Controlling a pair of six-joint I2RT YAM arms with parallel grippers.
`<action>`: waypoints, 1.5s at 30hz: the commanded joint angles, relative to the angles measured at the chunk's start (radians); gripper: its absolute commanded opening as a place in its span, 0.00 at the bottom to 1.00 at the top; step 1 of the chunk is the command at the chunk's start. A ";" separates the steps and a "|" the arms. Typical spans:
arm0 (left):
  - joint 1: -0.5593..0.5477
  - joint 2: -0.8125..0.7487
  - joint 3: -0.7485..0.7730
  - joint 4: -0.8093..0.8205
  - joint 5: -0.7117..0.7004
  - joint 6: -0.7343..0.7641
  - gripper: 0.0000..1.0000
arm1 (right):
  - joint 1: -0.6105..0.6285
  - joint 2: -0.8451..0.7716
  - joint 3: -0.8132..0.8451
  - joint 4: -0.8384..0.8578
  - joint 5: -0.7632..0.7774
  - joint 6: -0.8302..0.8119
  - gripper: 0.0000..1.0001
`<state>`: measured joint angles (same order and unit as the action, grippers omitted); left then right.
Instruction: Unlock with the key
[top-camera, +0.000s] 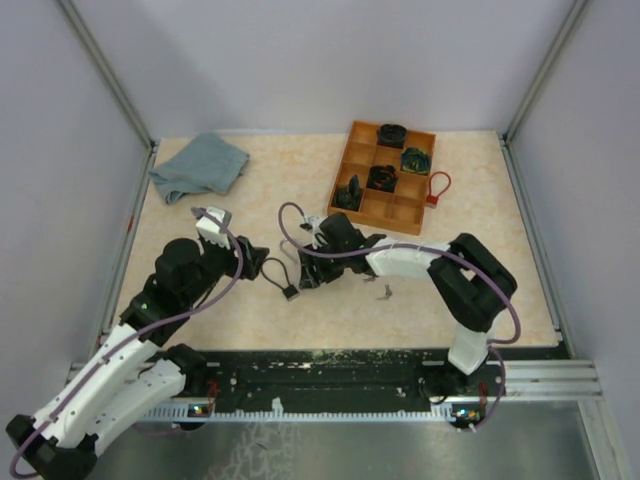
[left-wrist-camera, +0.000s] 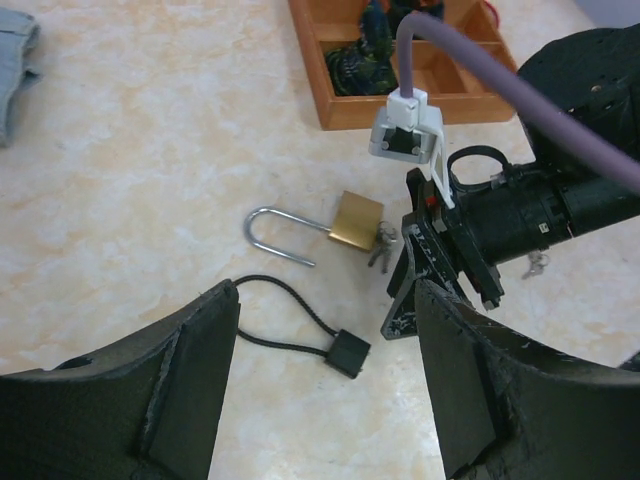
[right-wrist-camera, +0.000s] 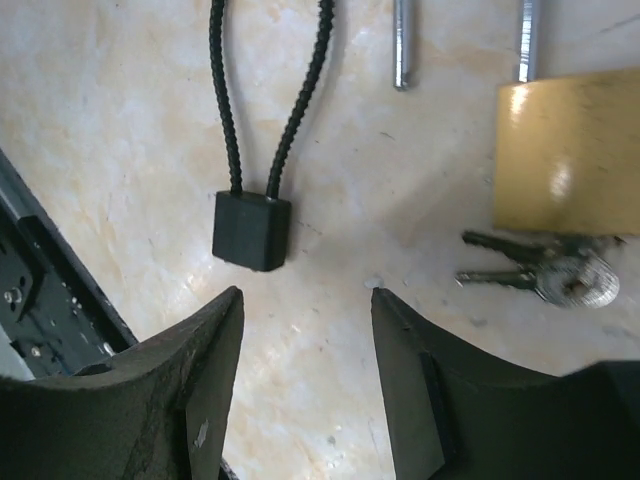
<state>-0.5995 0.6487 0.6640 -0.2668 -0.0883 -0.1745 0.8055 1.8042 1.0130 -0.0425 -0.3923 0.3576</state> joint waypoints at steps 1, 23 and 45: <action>0.004 -0.019 -0.040 0.085 0.127 -0.122 0.76 | 0.001 -0.174 -0.023 -0.144 0.207 -0.075 0.54; 0.004 0.083 -0.140 0.256 0.311 -0.235 0.76 | -0.149 -0.348 -0.209 -0.254 0.592 0.022 0.34; 0.004 0.124 -0.170 0.331 0.361 -0.284 0.75 | -0.145 -0.356 -0.202 -0.253 0.518 -0.079 0.00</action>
<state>-0.5991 0.7708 0.5117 0.0044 0.2501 -0.4313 0.6407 1.5066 0.7788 -0.3012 0.1390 0.3389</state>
